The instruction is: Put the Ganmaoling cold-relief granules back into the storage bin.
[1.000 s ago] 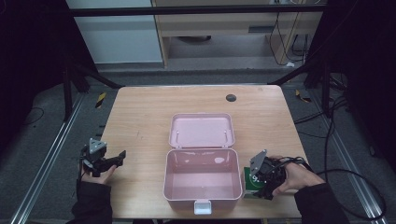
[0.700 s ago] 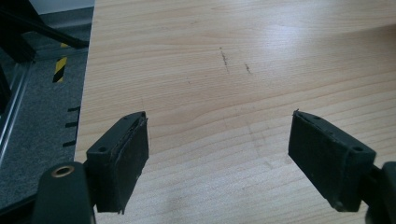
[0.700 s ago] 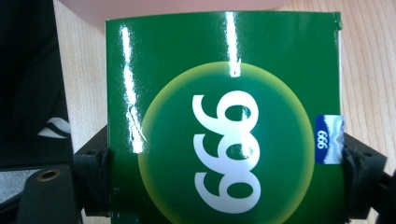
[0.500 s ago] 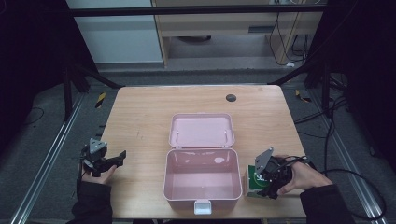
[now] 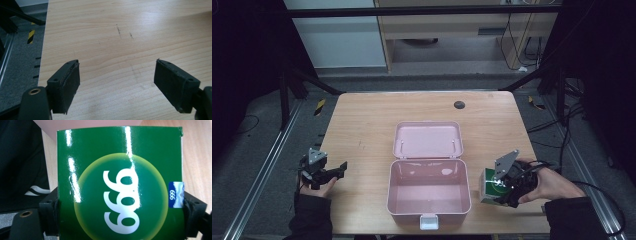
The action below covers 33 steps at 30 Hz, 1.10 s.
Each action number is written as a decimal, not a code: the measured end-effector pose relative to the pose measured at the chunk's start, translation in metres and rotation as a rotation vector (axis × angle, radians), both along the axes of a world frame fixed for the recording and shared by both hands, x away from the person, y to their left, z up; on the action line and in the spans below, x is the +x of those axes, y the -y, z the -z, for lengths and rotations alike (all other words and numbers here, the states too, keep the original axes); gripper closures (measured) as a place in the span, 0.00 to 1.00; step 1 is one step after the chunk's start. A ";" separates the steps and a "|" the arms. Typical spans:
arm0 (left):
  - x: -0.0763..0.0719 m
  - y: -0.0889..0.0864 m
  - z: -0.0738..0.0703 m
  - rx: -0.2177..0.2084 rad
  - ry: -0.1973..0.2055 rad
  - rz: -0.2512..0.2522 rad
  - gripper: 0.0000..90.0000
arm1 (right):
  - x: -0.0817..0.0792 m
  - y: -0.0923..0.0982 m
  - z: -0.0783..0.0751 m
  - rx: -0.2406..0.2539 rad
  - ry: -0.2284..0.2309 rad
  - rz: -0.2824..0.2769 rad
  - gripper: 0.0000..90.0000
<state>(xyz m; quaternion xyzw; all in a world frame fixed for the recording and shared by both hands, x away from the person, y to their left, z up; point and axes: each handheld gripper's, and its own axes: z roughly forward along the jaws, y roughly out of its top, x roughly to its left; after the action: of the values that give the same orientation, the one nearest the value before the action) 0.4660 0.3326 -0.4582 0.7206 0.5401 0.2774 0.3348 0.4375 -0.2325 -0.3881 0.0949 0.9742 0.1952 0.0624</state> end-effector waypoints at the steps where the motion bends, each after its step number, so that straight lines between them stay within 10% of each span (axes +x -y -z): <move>1: 0.000 0.000 0.000 0.000 0.000 0.000 0.22 | 0.000 0.000 0.000 0.000 0.000 0.000 0.18; 33: 0.000 0.000 0.000 0.002 -0.002 0.002 0.22 | -0.001 -0.025 -0.085 0.003 0.047 -0.017 0.18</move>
<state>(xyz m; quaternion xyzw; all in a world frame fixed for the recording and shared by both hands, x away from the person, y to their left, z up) 0.4662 0.3323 -0.4582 0.7218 0.5394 0.2768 0.3338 0.4363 -0.2076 -0.3027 0.0819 0.9729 0.1994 0.0834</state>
